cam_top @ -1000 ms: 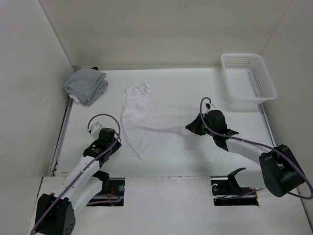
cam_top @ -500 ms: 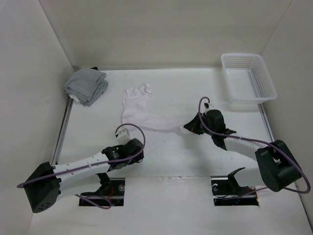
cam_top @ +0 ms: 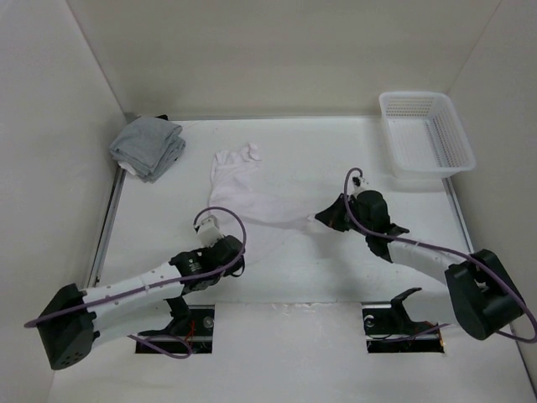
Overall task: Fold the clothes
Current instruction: Flatten the tank top out
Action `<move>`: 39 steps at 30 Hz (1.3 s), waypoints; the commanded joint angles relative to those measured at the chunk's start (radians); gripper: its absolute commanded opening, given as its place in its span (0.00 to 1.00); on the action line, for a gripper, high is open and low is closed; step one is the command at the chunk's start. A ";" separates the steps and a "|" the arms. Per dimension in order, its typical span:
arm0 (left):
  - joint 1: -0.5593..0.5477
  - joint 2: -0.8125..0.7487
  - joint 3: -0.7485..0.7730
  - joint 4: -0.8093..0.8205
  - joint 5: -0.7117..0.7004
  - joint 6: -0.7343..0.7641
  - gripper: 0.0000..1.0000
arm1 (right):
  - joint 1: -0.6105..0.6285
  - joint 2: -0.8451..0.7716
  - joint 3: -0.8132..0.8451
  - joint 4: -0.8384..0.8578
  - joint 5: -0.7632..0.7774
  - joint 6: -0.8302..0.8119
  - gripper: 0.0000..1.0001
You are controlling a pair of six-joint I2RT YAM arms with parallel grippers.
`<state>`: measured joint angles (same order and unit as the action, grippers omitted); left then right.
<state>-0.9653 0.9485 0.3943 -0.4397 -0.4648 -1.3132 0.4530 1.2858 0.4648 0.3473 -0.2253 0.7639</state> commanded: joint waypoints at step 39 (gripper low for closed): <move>0.657 0.150 0.768 0.569 0.257 0.539 0.00 | -0.096 -0.127 0.734 -0.099 -0.112 0.290 0.02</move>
<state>-0.4477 0.9257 1.0504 0.0628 -0.4252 -0.6750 0.4549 0.9775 1.0660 0.0559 -0.1467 0.9615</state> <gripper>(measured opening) 0.011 0.025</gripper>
